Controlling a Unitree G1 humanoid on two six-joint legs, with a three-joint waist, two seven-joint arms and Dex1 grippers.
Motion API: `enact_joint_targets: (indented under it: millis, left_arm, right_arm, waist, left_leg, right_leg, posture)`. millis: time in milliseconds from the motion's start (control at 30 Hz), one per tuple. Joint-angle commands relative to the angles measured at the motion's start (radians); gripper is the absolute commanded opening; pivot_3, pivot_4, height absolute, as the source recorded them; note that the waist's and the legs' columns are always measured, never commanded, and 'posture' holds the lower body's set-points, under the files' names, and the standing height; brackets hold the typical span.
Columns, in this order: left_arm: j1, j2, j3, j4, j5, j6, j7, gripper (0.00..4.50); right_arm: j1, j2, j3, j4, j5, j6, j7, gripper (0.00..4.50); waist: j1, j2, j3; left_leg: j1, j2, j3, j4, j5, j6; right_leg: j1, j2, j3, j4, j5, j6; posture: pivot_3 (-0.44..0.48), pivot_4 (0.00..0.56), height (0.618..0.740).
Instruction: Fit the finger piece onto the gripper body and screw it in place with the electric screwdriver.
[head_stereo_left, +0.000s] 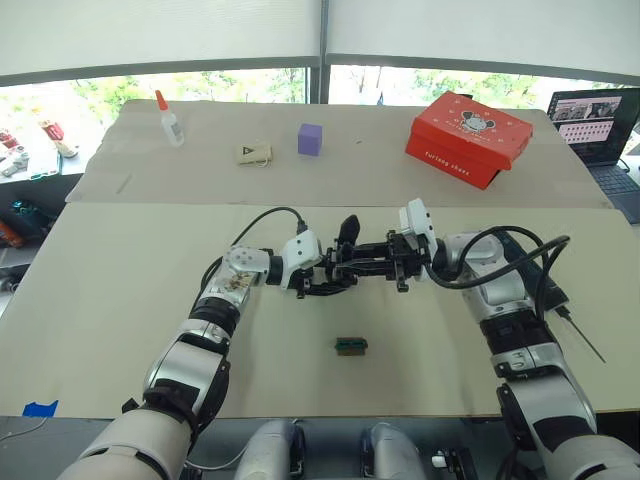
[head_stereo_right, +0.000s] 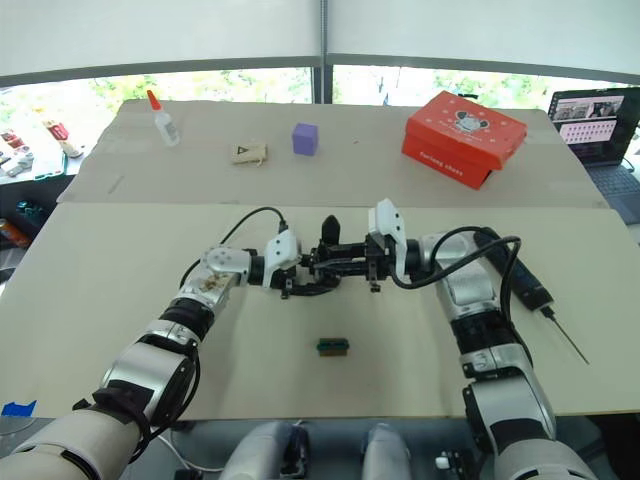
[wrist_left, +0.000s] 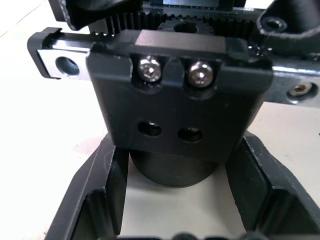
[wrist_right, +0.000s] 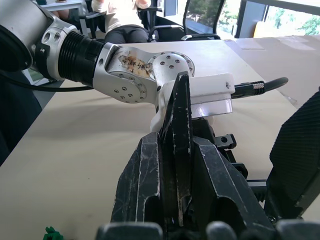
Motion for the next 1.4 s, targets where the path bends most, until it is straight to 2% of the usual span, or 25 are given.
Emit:
enact_joint_targets:
  millis: [33, 267, 367, 567, 667, 800, 867, 1067, 1267, 1400]
  left_arm:
    - [0.001, 0.004, 0.001, -0.033, -0.009, 0.007, -0.024, 2.27]
    - [-0.002, 0.007, 0.002, -0.034, -0.007, 0.015, -0.02, 2.27]
    - [-0.005, 0.009, 0.006, -0.023, -0.006, 0.015, -0.013, 2.27]
    - [-0.006, 0.01, 0.009, -0.022, -0.007, 0.018, -0.007, 2.27]
    - [-0.003, 0.01, 0.01, -0.028, -0.008, 0.02, -0.007, 2.27]
    - [0.005, 0.011, 0.01, -0.04, -0.012, 0.023, -0.01, 2.27]
    - [0.008, 0.009, 0.01, -0.046, -0.013, 0.025, -0.01, 2.27]
    - [0.019, 0.009, 0.008, -0.055, -0.013, 0.026, -0.011, 2.27]
    - [0.013, 0.008, 0.005, -0.043, -0.009, 0.02, -0.009, 2.27]
    - [0.002, 0.003, 0.008, -0.031, -0.009, 0.019, -0.004, 2.27]
  right_arm:
    - [0.068, 0.015, 0.033, 0.077, -0.072, -0.018, -0.043, 0.35]
    - [0.134, -0.009, -0.007, 0.004, -0.051, 0.02, -0.103, 0.35]
    - [0.123, -0.013, 0.031, 0.026, -0.064, 0.029, -0.057, 0.35]
    - [0.074, -0.055, 0.12, 0.003, -0.055, 0.184, 0.075, 0.35]
    - [0.074, -0.069, 0.137, 0.002, -0.074, 0.176, 0.088, 0.35]
    - [0.084, -0.022, 0.077, 0.031, -0.082, 0.113, -0.021, 0.35]
    - [0.095, 0.003, 0.021, -0.012, -0.018, 0.096, -0.019, 0.35]
    - [0.073, -0.001, -0.075, -0.226, 0.127, 0.192, -0.012, 0.35]
    - [0.0, -0.047, -0.115, -0.357, 0.264, 0.414, -0.032, 0.35]
    - [-0.008, -0.005, -0.077, -0.25, 0.126, 0.225, -0.079, 0.35]
  waist:
    - [-0.002, 0.0, -0.001]
    - [-0.003, 0.0, -0.001]
    - [-0.003, 0.0, -0.002]
    - [-0.002, 0.001, -0.002]
    - [-0.002, -0.001, -0.003]
    - [-0.012, 0.003, -0.003]
    - [-0.016, 0.002, -0.003]
    - [-0.016, 0.003, -0.002]
    - [-0.014, 0.003, -0.002]
    - [-0.014, 0.003, -0.002]
  left_leg:
    - [0.0, 0.0, 0.0, 0.0, 0.0, 0.0]
    - [0.001, 0.0, 0.0, 0.0, 0.0, 0.0]
    - [0.001, 0.0, 0.0, 0.0, 0.0, 0.0]
    - [0.001, 0.0, 0.0, 0.0, 0.0, 0.0]
    - [0.001, 0.0, 0.0, 0.0, 0.0, 0.0]
    - [-0.001, -0.001, 0.002, 0.0, 0.0, 0.0]
    - [0.0, 0.001, 0.001, 0.0, 0.0, 0.0]
    - [-0.001, 0.0, 0.001, 0.0, 0.0, 0.0]
    - [-0.001, 0.0, 0.0, 0.0, 0.0, 0.0]
    - [-0.001, 0.0, 0.001, 0.0, 0.0, 0.0]
  right_leg:
    - [0.0, 0.0, 0.0, 0.0, 0.0, 0.0]
    - [0.0, 0.0, 0.0, 0.0, 0.0, 0.0]
    - [0.0, 0.0, 0.0, 0.0, 0.0, 0.0]
    - [0.0, 0.0, 0.0, 0.0, 0.0, 0.0]
    - [0.0, 0.0, 0.0, 0.0, 0.0, 0.0]
    - [-0.002, -0.001, 0.002, 0.001, 0.0, 0.0]
    - [-0.001, 0.0, 0.0, 0.001, 0.0, 0.0]
    - [-0.002, -0.001, 0.0, 0.0, 0.0, 0.0]
    - [-0.002, -0.001, 0.0, 0.0, 0.0, 0.0]
    - [-0.002, -0.001, 0.0, 0.0, 0.0, 0.0]
  posture:
    - [0.0, 0.15, 0.74]
    - [0.0, 0.15, 0.74]
    - [0.0, 0.15, 0.74]
    - [0.0, 0.15, 0.74]
    - [0.0, 0.15, 0.74]
    - [0.0, 0.15, 0.74]
    - [0.0, 0.15, 0.74]
    - [0.0, 0.15, 0.74]
    - [0.0, 0.15, 0.74]
    - [0.0, 0.15, 0.74]
